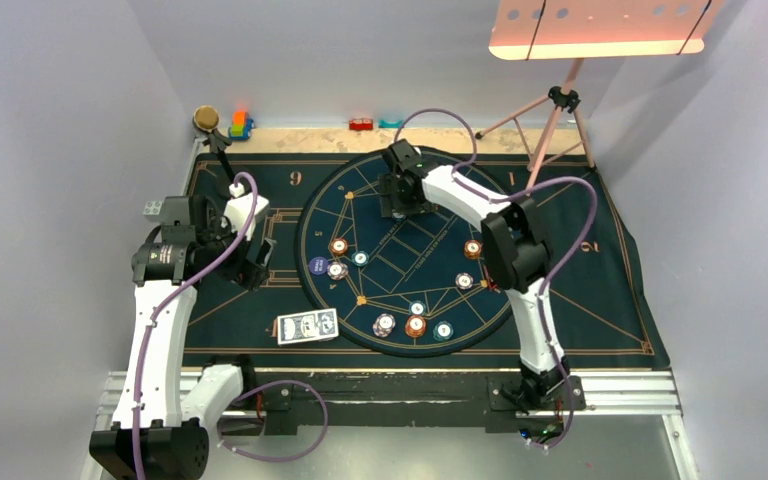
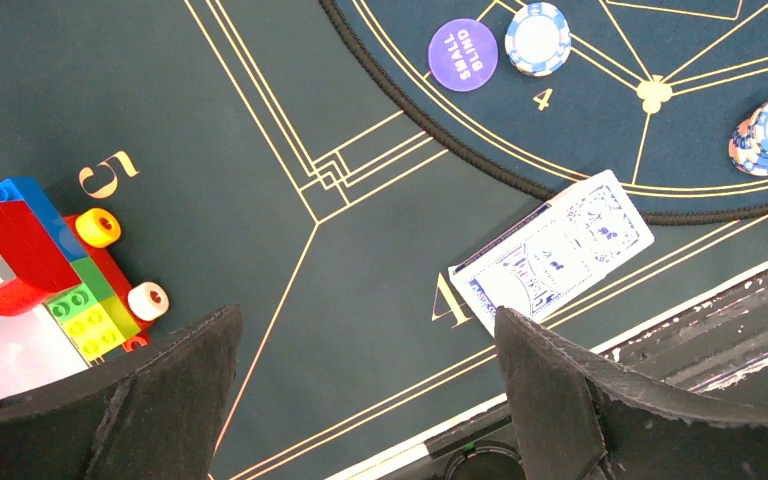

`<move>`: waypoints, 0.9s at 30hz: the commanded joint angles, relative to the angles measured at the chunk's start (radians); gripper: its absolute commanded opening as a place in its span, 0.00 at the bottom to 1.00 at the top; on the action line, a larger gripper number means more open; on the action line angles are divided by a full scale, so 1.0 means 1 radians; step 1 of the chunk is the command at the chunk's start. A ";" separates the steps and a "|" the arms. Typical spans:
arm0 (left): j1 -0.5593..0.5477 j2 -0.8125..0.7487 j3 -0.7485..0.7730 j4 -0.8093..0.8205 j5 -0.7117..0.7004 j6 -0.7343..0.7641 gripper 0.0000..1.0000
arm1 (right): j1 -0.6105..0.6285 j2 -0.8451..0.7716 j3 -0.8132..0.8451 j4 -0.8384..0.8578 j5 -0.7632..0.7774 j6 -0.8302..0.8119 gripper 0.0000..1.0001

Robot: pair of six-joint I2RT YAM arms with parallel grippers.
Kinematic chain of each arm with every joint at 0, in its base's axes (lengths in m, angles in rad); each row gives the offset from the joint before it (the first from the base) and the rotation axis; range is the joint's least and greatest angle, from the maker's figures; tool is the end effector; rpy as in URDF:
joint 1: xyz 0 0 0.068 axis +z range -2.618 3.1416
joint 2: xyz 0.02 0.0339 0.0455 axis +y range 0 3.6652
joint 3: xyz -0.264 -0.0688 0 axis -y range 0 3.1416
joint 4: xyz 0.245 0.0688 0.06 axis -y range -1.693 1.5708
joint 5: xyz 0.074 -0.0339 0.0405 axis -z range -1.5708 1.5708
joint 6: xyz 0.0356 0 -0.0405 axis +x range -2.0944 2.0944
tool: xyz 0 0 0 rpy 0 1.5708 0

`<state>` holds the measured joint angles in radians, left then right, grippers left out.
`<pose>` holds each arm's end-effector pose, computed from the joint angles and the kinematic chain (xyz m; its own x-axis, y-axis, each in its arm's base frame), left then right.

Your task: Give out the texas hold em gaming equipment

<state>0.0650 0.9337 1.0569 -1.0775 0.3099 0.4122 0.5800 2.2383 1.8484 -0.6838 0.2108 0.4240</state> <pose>0.1615 -0.0004 0.3273 -0.7003 0.3368 -0.6294 0.4307 0.9025 0.0037 0.4095 0.2594 0.1876 -0.8563 -0.0800 -0.5103 -0.1099 0.9935 0.0286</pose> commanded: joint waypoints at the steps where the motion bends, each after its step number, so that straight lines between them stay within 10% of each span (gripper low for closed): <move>1: 0.004 -0.009 0.026 0.022 0.014 0.007 1.00 | 0.007 -0.248 -0.103 0.017 0.011 0.003 0.84; 14: 0.005 -0.024 0.026 0.010 0.033 0.008 1.00 | 0.199 -0.850 -0.910 0.074 -0.011 0.225 0.83; 27: 0.004 -0.012 0.055 -0.008 0.041 0.006 1.00 | 0.373 -0.962 -1.127 0.044 -0.051 0.363 0.76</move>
<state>0.0650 0.9237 1.0679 -1.0859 0.3336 0.4122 0.9321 1.2667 0.7429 -0.6632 0.1650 0.7368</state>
